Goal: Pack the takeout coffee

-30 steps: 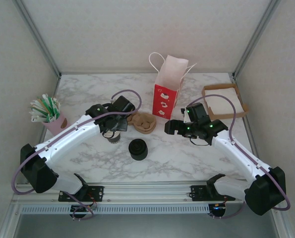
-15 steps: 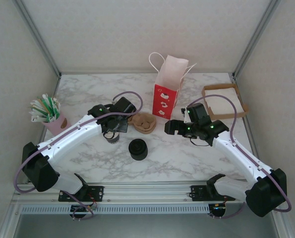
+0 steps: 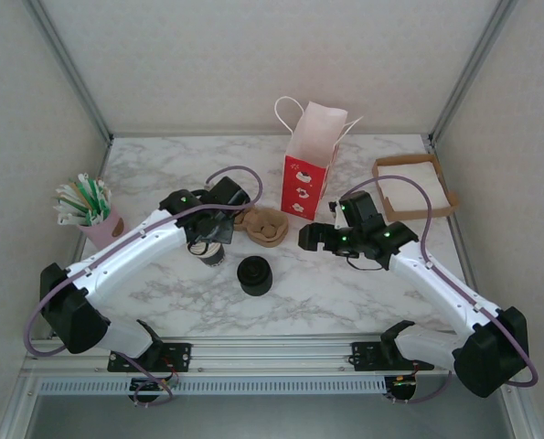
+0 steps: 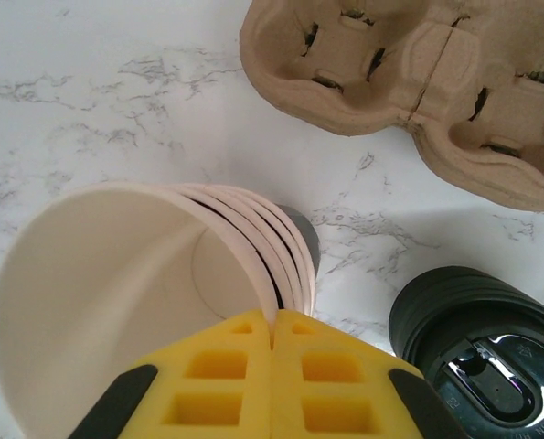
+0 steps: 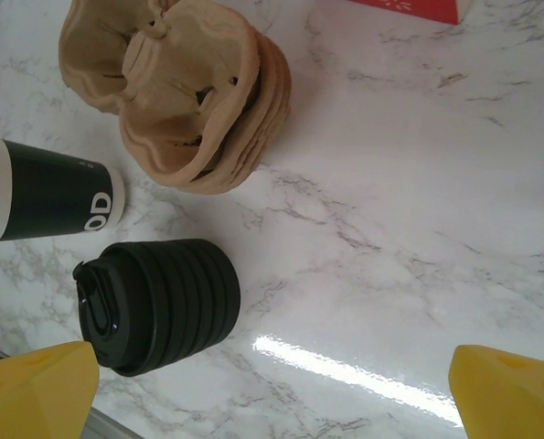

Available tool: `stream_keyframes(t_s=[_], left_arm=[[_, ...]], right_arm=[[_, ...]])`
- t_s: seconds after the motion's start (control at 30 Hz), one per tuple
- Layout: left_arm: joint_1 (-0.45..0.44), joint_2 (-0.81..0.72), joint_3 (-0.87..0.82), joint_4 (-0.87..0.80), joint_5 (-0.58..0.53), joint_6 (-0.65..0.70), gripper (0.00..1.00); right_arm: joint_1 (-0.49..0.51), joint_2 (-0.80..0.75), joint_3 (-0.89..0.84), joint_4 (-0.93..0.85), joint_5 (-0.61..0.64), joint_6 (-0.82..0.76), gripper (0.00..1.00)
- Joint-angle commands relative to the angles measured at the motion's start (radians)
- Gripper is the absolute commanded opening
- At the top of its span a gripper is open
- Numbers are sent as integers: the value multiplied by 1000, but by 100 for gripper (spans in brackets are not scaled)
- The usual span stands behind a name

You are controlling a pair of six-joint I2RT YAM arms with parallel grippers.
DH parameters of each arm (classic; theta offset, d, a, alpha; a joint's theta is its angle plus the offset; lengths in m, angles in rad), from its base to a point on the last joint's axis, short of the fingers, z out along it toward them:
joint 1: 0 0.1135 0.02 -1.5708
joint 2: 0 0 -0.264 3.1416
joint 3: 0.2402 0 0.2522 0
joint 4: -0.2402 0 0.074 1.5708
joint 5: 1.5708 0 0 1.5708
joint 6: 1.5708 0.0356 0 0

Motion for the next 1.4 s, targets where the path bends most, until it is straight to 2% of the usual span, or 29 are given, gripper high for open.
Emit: stream_keyframes(t_s=[0.0, 0.23, 0.5, 0.73, 1.13, 1.37], left_arm=[[0, -3, 46, -59, -48, 8, 0], [0, 5, 78, -90, -64, 8, 0], [0, 20, 111, -128, -101, 11, 0], [14, 11, 99, -136, -132, 7, 0], [106, -47, 74, -78, -61, -3, 0], [161, -50, 44, -55, -45, 11, 0]], right_arm=[[16, 10, 21, 19, -27, 21, 99], [23, 14, 12, 62, -75, 51, 99], [39, 69, 6, 279, -242, 195, 95], [132, 231, 107, 416, -295, 258, 81], [229, 547, 228, 762, -388, 450, 40], [265, 673, 316, 863, -426, 514, 39]])
